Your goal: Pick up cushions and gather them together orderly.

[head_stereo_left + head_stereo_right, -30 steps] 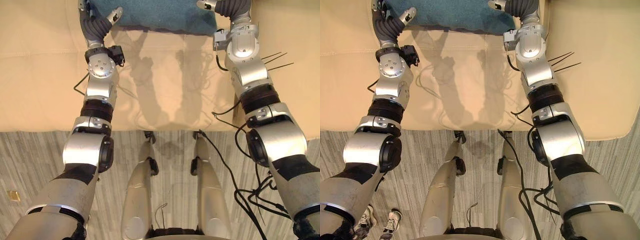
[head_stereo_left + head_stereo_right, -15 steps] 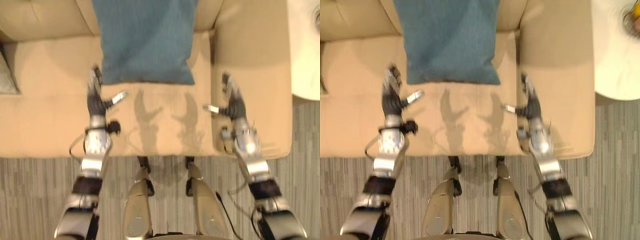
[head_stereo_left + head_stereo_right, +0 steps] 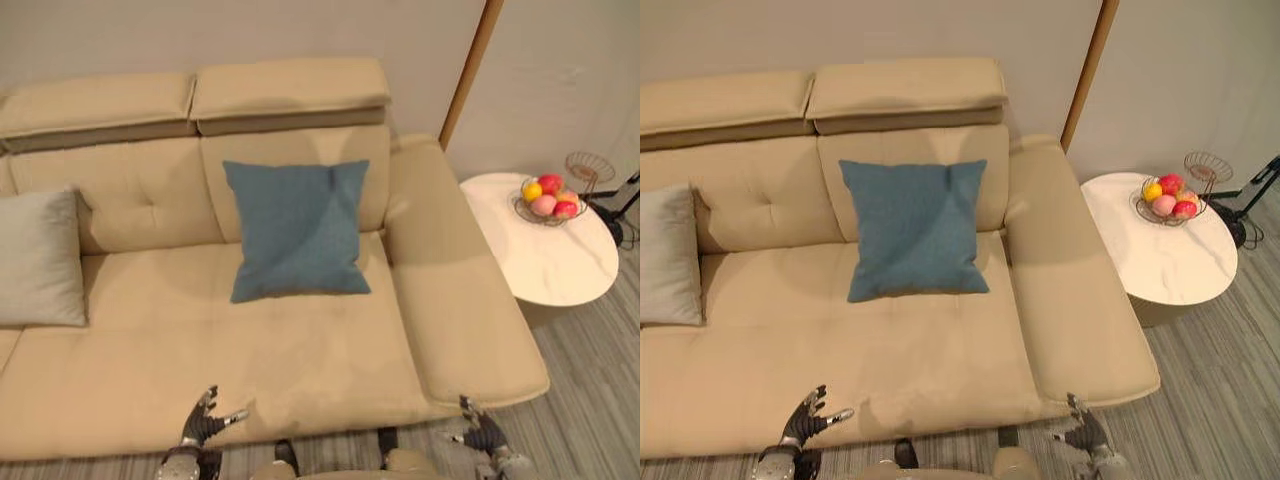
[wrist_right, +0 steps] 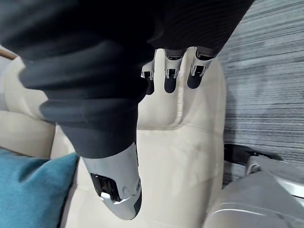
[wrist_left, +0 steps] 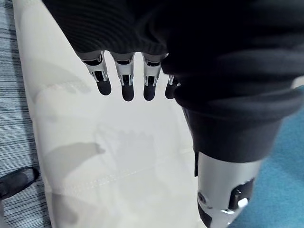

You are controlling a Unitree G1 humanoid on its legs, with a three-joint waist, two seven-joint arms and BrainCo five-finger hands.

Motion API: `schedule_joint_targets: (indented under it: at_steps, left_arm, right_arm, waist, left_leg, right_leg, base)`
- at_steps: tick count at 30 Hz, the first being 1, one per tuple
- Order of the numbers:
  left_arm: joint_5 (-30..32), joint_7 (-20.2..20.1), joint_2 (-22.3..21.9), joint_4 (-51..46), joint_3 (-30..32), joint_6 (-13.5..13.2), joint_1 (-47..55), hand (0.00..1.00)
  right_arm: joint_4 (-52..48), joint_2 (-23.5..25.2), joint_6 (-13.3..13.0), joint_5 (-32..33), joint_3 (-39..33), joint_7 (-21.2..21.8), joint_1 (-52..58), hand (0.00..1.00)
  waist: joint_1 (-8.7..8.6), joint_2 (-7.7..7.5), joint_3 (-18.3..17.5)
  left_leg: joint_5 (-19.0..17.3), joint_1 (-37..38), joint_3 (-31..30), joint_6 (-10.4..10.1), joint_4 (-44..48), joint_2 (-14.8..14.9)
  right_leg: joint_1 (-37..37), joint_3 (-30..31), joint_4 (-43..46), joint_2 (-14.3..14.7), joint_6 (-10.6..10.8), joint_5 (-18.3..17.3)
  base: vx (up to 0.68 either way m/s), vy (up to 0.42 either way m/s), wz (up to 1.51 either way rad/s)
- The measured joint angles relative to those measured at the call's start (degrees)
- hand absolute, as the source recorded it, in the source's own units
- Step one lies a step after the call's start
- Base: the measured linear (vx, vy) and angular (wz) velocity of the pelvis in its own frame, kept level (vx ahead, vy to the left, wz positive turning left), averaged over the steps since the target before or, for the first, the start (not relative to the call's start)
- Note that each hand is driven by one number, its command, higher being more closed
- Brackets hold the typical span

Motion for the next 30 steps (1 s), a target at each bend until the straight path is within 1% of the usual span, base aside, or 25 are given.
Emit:
schedule_joint_targets:
  at_steps: [3,5,6,7,8,9,10,11,12,13,14,15,16,17,19,20,21,22,23,24,25,26,27,28,30]
  left_arm:
    - [-0.03,-0.58,-0.53,2.76,1.12,0.76,-0.1,0.0]
    - [-0.06,-0.69,-0.65,2.9,0.98,0.84,-0.58,0.0]
    - [-0.16,-0.78,-0.96,2.7,0.97,0.96,-2.07,0.0]
    - [-0.34,-0.77,-2.49,1.03,1.47,1.12,-2.86,0.0]
    - [-0.37,-0.71,-2.85,0.28,1.52,1.13,-3.12,0.0]
    - [-0.43,-0.62,-2.77,-1.48,1.21,1.15,-3.46,0.0]
    - [-0.49,-0.42,-3.2,-2.44,0.95,1.31,-3.07,0.0]
    - [-0.5,-0.25,-3.31,-2.81,0.83,1.41,-2.9,0.0]
    - [-0.58,0.3,-3.54,-3.78,0.85,1.74,-2.87,0.0]
    - [-0.61,0.4,-4.87,-3.95,0.9,2.04,-3.81,0.0]
    - [-0.65,0.42,-5.84,-4.05,0.9,2.04,-4.22,0.0]
    - [-0.7,0.37,-7.16,-4.92,0.61,1.96,-3.94,0.0]
    - [-0.81,0.41,-7.1,-4.96,0.38,2.0,-4.03,0.0]
    - [-0.98,0.44,-8.02,-4.56,-0.07,2.39,-3.92,0.0]
    - [-1.07,0.46,-7.96,-4.66,-0.33,2.39,-3.66,0.0]
    - [-1.09,0.43,-7.83,-4.66,-0.35,2.42,-3.57,0.0]
    - [-1.1,0.43,-7.82,-4.68,-0.34,2.42,-3.49,0.0]
    - [-1.1,0.43,-7.66,-4.7,-0.32,2.42,-3.34,0.0]
    - [-1.09,0.37,-7.24,-4.69,-0.32,2.44,-3.54,0.0]
    - [-1.09,0.31,-7.12,-4.68,-0.32,2.43,-3.58,0.0]
    - [-1.08,0.27,-6.99,-4.49,-0.32,2.44,-3.56,0.0]
    - [-1.02,0.26,-6.97,-4.4,-0.34,2.43,-3.7,0.0]
    - [-1.0,0.26,-6.98,-4.42,-0.34,2.42,-3.78,0.0]
    - [-0.98,0.27,-6.22,-4.2,-0.25,2.44,-4.43,0.0]
    - [-0.98,0.41,-5.61,-3.66,-0.24,2.44,-4.69,0.0]
  right_arm:
    - [1.73,0.0,0.84,-0.99,-0.4,-0.67,-0.93,0.0]
    - [2.15,0.15,1.09,-2.09,-0.26,-1.74,-2.05,0.0]
    - [2.1,0.29,1.09,-2.11,-0.18,-2.39,-2.18,0.0]
    - [1.97,0.06,1.26,-2.11,0.05,-2.55,-3.49,0.0]
    - [1.89,0.47,1.37,-2.1,0.15,-2.6,-4.03,0.0]
    - [0.73,1.53,1.52,-2.09,0.25,-2.67,-2.59,0.0]
    - [0.4,2.92,1.51,-2.0,0.55,-2.66,-0.91,0.0]
    - [0.4,3.33,1.53,-2.0,0.75,-2.61,-0.72,0.0]
    - [0.01,3.81,1.55,-1.89,0.8,-2.52,-1.1,0.0]
    - [-1.1,3.43,1.6,-1.38,0.34,-2.82,-1.97,0.0]
    - [-1.74,3.09,1.62,-0.79,0.14,-3.25,-2.27,0.0]
    - [-3.79,3.05,1.51,0.47,0.07,-3.8,-2.88,0.0]
    - [-4.53,3.33,1.23,0.88,0.19,-3.97,-3.23,0.0]
    - [-3.99,2.99,1.26,1.7,0.15,-4.16,-4.33,0.0]
    - [-3.57,3.19,1.54,2.43,0.01,-4.55,-4.79,0.0]
    - [-3.52,3.26,1.58,2.46,-1.05,-4.64,-4.99,0.0]
    - [-3.51,3.14,1.64,2.46,-1.19,-4.65,-4.95,0.0]
    - [-3.46,3.14,1.71,2.46,-1.85,-4.63,-4.92,0.0]
    - [-2.83,3.13,1.73,2.46,-2.31,-4.62,-5.09,0.0]
    - [-2.31,3.09,1.75,2.45,-2.4,-4.63,-5.32,0.0]
    - [-0.66,3.08,1.95,2.42,-3.02,-4.63,-5.89,0.0]
    - [0.66,3.05,2.21,2.39,-3.82,-4.6,-6.01,0.0]
    - [0.9,3.05,2.23,2.39,-4.21,-4.6,-5.98,0.0]
    - [1.55,3.61,2.42,2.39,-4.52,-4.61,-6.15,0.0]
    - [2.05,3.58,2.4,2.4,-4.64,-4.59,-5.92,0.0]
  waist:
    - [0.2,-0.27,0.15]
    - [0.14,-0.61,0.37]
    - [0.07,-1.1,0.62]
    - [1.14,0.41,1.33]
    - [0.88,0.24,1.87]
    - [0.34,-0.38,2.57]
    - [0.39,-1.31,2.45]
    - [0.43,-1.95,2.41]
    - [1.47,-3.16,2.32]
    - [2.11,-3.28,2.69]
    - [2.97,-2.2,2.87]
    - [4.9,-1.0,3.08]
    - [5.11,-1.62,3.46]
    - [4.46,0.72,4.3]
    - [3.26,0.37,4.46]
    - [3.26,0.34,4.48]
    - [3.34,0.37,4.47]
    - [3.36,0.42,4.42]
    - [3.28,0.43,4.42]
    - [3.28,0.55,4.35]
    - [3.2,0.62,4.31]
    - [3.08,1.04,3.99]
    - [3.03,1.79,3.53]
    - [2.59,0.7,3.56]
    - [1.83,0.53,3.03]
  left_leg:
    - [-0.04,0.51,2.18,0.13,0.25,-0.08]
    - [-0.31,-1.52,2.95,0.57,1.9,0.03]
    - [-0.29,-3.74,3.48,1.42,4.11,-0.03]
    - [0.17,-6.01,3.99,3.12,4.61,2.44]
    - [0.25,-6.39,3.84,3.18,5.26,2.64]
    - [0.26,-6.16,2.08,3.17,6.74,2.42]
    - [0.29,-6.66,0.63,3.14,8.71,1.93]
    - [0.3,-7.22,0.3,3.14,9.74,1.89]
    - [0.3,-9.85,-0.29,3.12,12.72,2.23]
    - [0.95,-11.98,-0.41,2.13,14.23,3.48]
    - [1.45,-12.68,-0.32,1.4,13.99,4.49]
    - [3.31,-13.84,0.39,0.6,12.42,6.86]
    - [4.05,-14.74,0.5,0.06,12.54,6.88]
    - [5.08,-15.23,-0.62,-0.97,10.77,8.55]
    - [4.57,-15.19,-0.67,-1.55,9.24,8.79]
    - [3.94,-15.91,-0.63,-0.61,14.49,8.69]
    - [3.37,-16.1,-0.58,0.22,16.8,8.62]
    - [1.64,-16.1,-0.5,2.02,21.68,8.44]
    - [-3.31,-15.22,-0.66,2.48,26.48,8.23]
    - [-4.63,-14.55,-0.7,2.46,27.26,8.02]
    - [-7.06,-11.83,-0.77,1.9,26.01,7.23]
    - [-8.44,-7.83,-1.16,0.99,19.45,5.56]
    - [-8.57,-6.3,-1.27,0.58,15.4,4.78]
    - [-6.3,-4.96,-1.35,0.41,9.75,2.64]
    - [-4.3,-4.45,-1.82,0.74,5.71,0.89]
  right_leg:
    - [-1.33,2.3,1.23,0.12,0.16,0.34]
    - [-3.97,2.95,3.67,0.08,0.18,0.35]
    - [-6.55,3.23,5.72,-0.29,1.35,1.44]
    - [-9.5,3.68,11.69,0.69,3.64,-0.35]
    - [-11.94,3.24,20.8,0.44,2.02,-4.53]
    - [-13.78,1.98,39.09,-0.62,1.07,-11.46]
    - [-12.31,2.7,48.08,-1.23,2.36,-13.74]
    - [-11.0,2.85,49.1,-1.28,3.0,-14.18]
    - [-8.19,2.78,46.65,-1.21,4.49,-18.26]
    - [-7.69,1.54,42.32,-0.16,4.07,-20.09]
    - [-7.14,0.66,39.61,0.84,3.6,-20.38]
    - [-5.04,-1.16,33.06,2.88,0.08,-22.72]
    - [-5.11,-1.33,31.19,2.83,-2.46,-24.35]
    - [-5.04,-3.53,30.01,4.9,-4.88,-22.47]
    - [-5.09,-4.76,27.13,4.97,-6.09,-20.45]
    - [-5.13,-5.07,24.92,4.96,-6.68,-18.44]
    - [-5.32,-5.12,24.37,4.96,-6.97,-17.81]
    - [-5.97,-5.18,23.7,4.94,-7.44,-16.65]
    - [-7.02,-5.25,23.02,4.93,-7.39,-15.22]
    - [-7.25,-5.26,22.6,4.91,-7.3,-14.71]
    - [-7.16,-5.38,21.03,4.87,-6.99,-13.3]
    - [-7.09,-5.53,19.25,4.79,-6.0,-12.08]
    - [-7.2,-5.69,18.7,4.8,-5.5,-11.79]
    - [-7.47,-5.74,17.54,3.43,-4.51,-10.63]
    - [-6.63,-6.35,13.78,2.55,-3.67,-8.06]
  base:
    - [-0.03,0.018,-0.34]
    - [-0.07,0.0,-0.25]
    - [-0.14,-0.014,-0.24]
    - [-0.12,-0.011,-0.22]
    - [-0.17,-0.036,0.14]
    - [-0.08,-0.074,0.58]
    - [-0.12,-0.155,0.66]
    - [-0.12,-0.237,0.5]
    - [-0.23,-0.279,0.25]
    - [-0.19,-0.199,0.08]
    - [-0.31,-0.18,-0.32]
    - [-0.27,-0.14,-0.38]
    - [-0.51,-0.257,-0.12]
    - [-0.4,-0.2,0.23]
    - [-0.32,-0.148,0.35]
    - [-0.22,-0.116,0.21]
    - [-0.21,-0.103,0.09]
    - [-0.22,-0.032,0.01]
    - [-0.22,-0.01,0.01]
    - [-0.23,0.029,0.04]
    - [-0.15,0.081,0.07]
    - [-0.14,0.094,0.11]
    - [-0.13,0.124,0.23]
    - [-0.1,0.094,0.27]
    - [-0.09,0.093,0.21]
